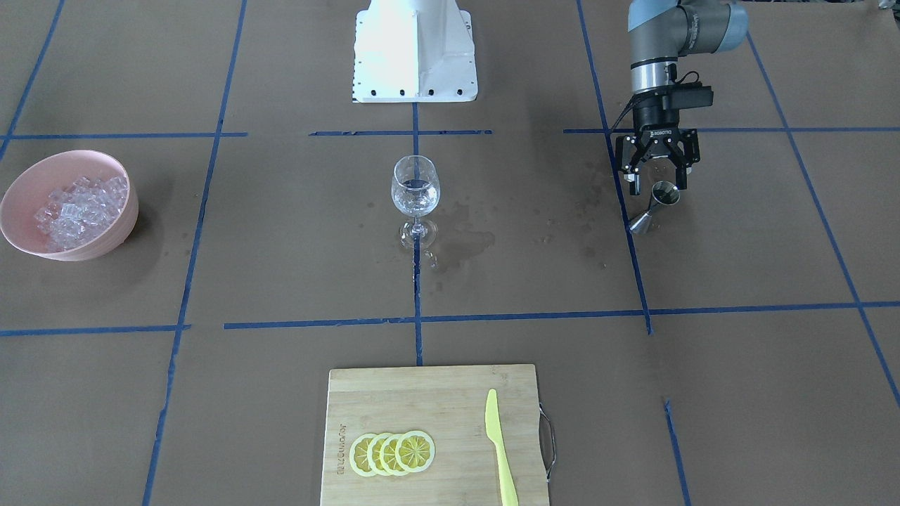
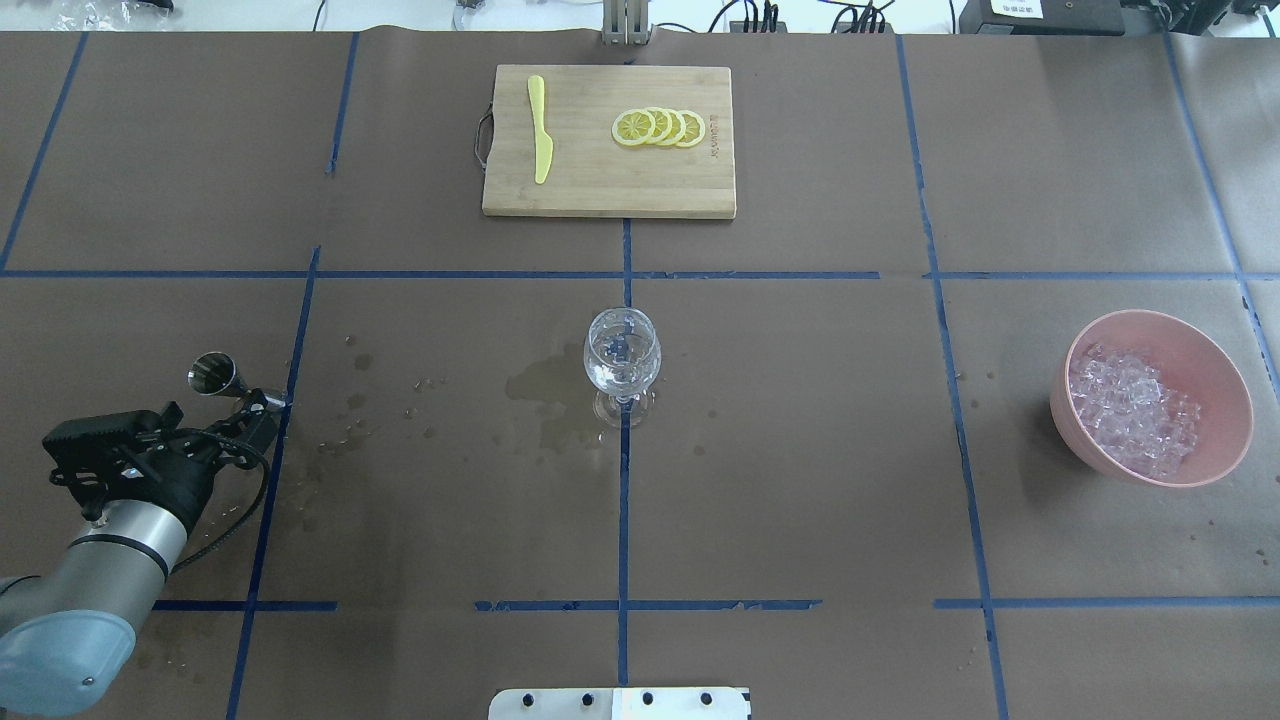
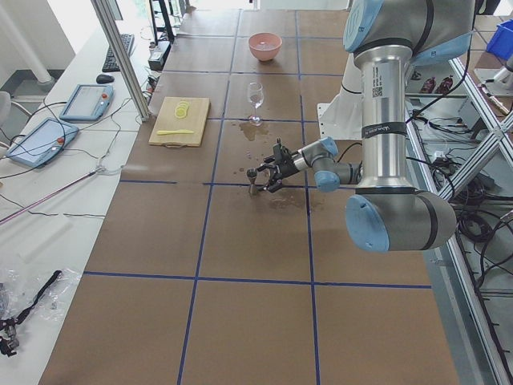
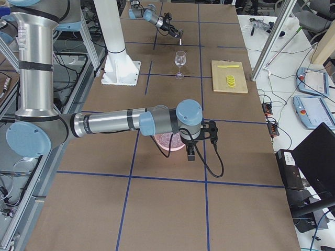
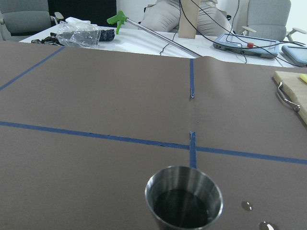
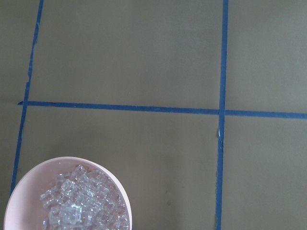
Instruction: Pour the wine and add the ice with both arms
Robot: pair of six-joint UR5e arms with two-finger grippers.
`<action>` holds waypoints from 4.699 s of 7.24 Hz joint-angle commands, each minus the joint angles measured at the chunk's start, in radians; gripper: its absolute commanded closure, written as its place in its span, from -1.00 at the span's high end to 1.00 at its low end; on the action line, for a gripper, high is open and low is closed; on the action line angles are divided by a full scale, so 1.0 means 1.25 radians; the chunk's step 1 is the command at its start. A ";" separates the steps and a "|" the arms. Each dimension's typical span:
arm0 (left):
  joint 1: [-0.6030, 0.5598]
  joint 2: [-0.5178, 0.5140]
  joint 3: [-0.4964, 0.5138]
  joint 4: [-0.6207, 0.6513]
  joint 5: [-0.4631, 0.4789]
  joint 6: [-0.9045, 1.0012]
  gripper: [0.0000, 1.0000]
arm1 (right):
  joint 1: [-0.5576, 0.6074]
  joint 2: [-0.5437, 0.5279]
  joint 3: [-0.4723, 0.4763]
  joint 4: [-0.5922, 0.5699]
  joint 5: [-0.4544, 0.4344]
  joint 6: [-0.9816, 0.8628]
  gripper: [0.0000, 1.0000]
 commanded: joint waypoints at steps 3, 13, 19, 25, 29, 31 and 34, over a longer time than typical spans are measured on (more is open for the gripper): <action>0.030 -0.005 0.017 0.006 0.028 -0.015 0.99 | 0.021 -0.013 0.032 -0.011 0.010 0.005 1.00; 0.030 -0.070 0.116 0.006 0.162 -0.015 0.71 | 0.021 -0.043 0.106 -0.032 0.006 0.008 1.00; 0.019 -0.092 0.145 0.005 0.189 -0.015 0.48 | 0.021 -0.043 0.112 -0.032 0.005 0.008 1.00; 0.014 -0.096 0.159 0.003 0.189 -0.014 -0.51 | 0.020 -0.045 0.117 -0.032 0.005 0.009 1.00; -0.004 -0.089 0.039 -0.003 0.188 0.063 -1.00 | 0.020 -0.043 0.117 -0.032 0.006 0.010 1.00; -0.046 -0.108 0.024 -0.004 0.189 0.089 -1.00 | 0.020 -0.042 0.123 -0.031 0.006 0.010 1.00; -0.055 -0.178 -0.048 -0.004 0.188 0.212 -1.00 | -0.008 -0.039 0.129 -0.030 0.004 0.044 1.00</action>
